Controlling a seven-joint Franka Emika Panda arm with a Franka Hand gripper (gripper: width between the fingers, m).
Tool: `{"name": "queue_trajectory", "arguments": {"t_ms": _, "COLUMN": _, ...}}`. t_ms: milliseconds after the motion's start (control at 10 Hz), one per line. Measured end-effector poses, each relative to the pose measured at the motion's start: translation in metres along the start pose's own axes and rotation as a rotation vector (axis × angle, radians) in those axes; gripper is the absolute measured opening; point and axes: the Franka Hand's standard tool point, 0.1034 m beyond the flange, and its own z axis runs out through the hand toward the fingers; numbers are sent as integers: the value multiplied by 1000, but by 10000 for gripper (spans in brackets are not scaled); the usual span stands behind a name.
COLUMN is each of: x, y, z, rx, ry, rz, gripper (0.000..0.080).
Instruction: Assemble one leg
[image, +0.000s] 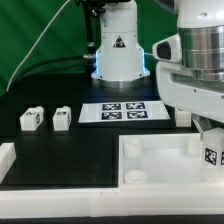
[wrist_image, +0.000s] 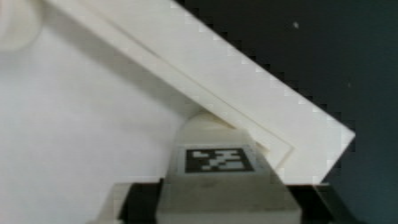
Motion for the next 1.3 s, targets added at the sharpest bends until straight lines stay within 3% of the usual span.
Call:
{"name": "queue_trajectory", "arguments": {"t_ms": 200, "x": -2, "y": -2, "z": 0, "rx": 5, "ry": 4, "rz": 181, "gripper": 294}}
{"name": "queue_trajectory", "arguments": {"t_ms": 300, "x": -2, "y": -2, "z": 0, "rx": 5, "ry": 3, "rz": 177, "gripper": 371}}
{"name": "queue_trajectory", "arguments": {"t_ms": 400, "x": -2, "y": -2, "z": 1, "rx": 4, "ry": 3, "rz": 150, "gripper": 371}}
{"name": "queue_trajectory", "arguments": {"t_ms": 600, "x": -3, "y": -2, "z": 1, "rx": 4, "ry": 3, "rz": 118, "gripper": 623}}
{"name": "queue_trajectory", "arguments": {"t_ms": 700, "x": -3, "y": -1, "z": 1, "rx": -1, "ry": 3, "rz": 83, "gripper": 623}}
{"name": "queue_trajectory", "arguments": {"t_ms": 800, "x": -4, "y": 1, "z": 1, "rx": -33, "ry": -7, "rz": -93, "gripper": 641}}
{"name": "queue_trajectory", "arguments": {"t_ms": 1300, "x": -5, "y": -2, "z": -2, "rx": -77, "ry": -31, "rz": -715, "gripper": 649}}
